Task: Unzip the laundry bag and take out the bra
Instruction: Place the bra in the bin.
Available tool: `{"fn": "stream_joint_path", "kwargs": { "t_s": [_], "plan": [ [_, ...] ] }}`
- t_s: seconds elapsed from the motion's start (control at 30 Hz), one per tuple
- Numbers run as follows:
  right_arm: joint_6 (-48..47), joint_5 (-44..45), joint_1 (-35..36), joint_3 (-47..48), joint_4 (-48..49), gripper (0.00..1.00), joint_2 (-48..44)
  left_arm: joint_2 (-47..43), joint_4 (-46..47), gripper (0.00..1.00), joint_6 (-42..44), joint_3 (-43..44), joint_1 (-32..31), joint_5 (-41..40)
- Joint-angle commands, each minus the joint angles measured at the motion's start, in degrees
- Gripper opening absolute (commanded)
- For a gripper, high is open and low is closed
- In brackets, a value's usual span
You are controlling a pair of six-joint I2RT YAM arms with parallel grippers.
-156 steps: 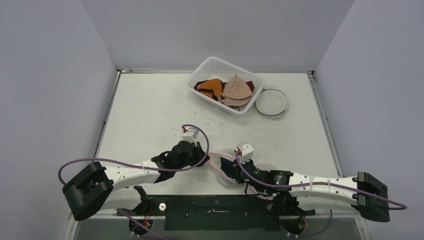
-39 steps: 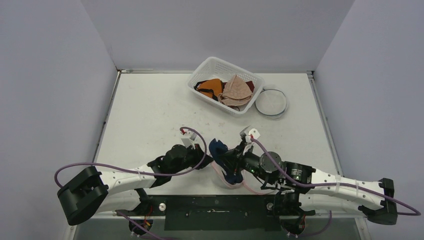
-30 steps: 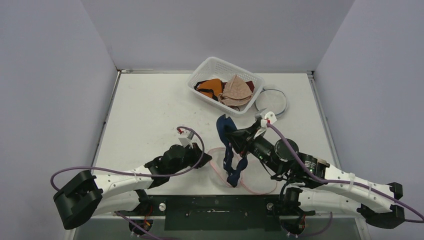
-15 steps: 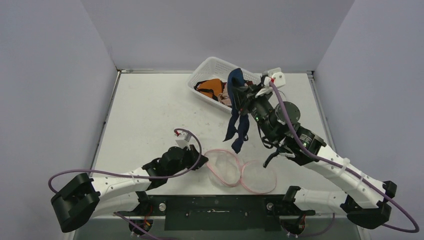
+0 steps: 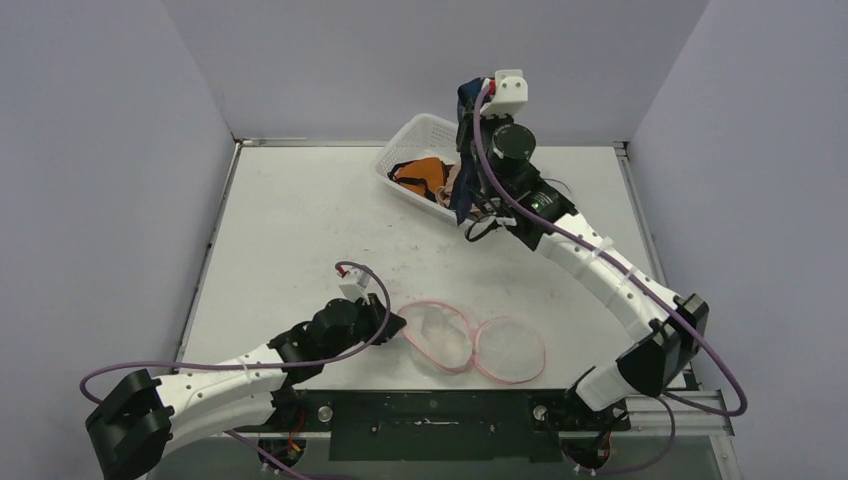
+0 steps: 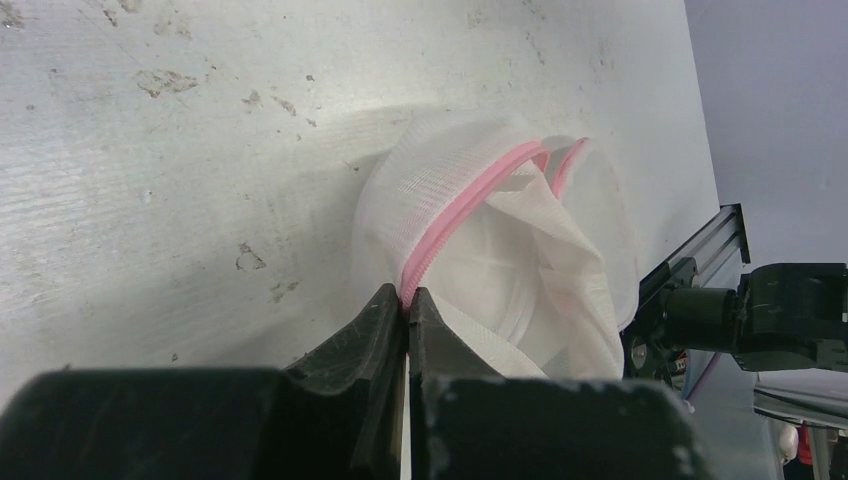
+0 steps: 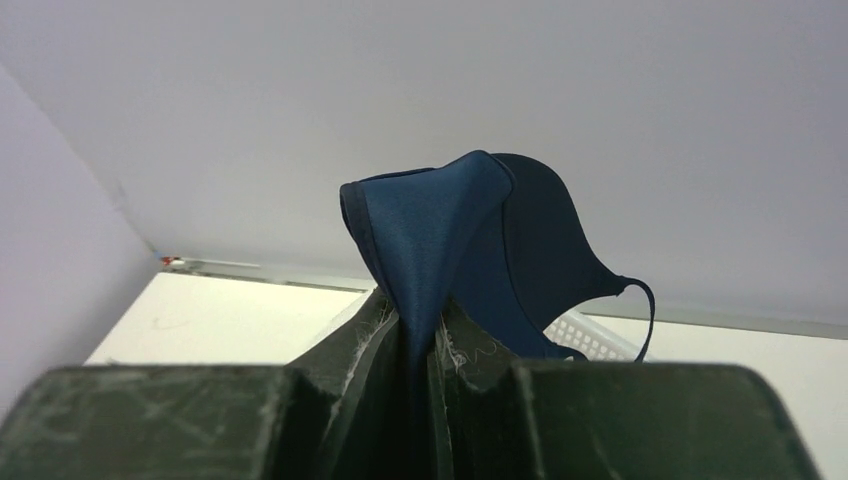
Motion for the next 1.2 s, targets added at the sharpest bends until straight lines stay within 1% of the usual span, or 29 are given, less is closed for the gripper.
{"fn": "stream_joint_path", "kwargs": {
  "t_s": [0.0,0.1,0.2,0.5,0.83,1.0,1.17],
  "plan": [
    [-0.5,-2.9,-3.9,6.3,6.8,0.05,5.0,-4.0,-2.8,0.0,0.0,-0.1,0.2,-2.8],
    [-1.1,-3.7,-5.5,9.6,6.6,0.05,9.9,-5.1,-3.6,0.0,0.0,-0.2,0.3,-3.4],
    [-3.8,-2.7,-6.3,11.6,6.6,0.05,13.8,-5.7,-4.0,0.0,0.0,-0.4,0.3,-3.9],
    [-11.3,1.6,-6.3,12.8,7.6,0.05,20.8,-5.3,-4.1,0.0,0.1,-0.9,0.3,-4.7],
    [-12.4,2.9,-6.0,14.6,6.0,0.05,30.6,-4.1,-3.7,0.0,0.1,-0.6,0.3,-4.6],
    [-13.5,2.3,-6.0,14.5,7.2,0.05,35.1,-3.3,-4.2,0.0,0.6,0.1,0.4,-4.8],
    [-13.5,3.9,-6.6,15.3,9.1,0.05,39.5,-2.3,-4.3,0.0,1.1,0.7,0.4,-4.6]
  ]
}}
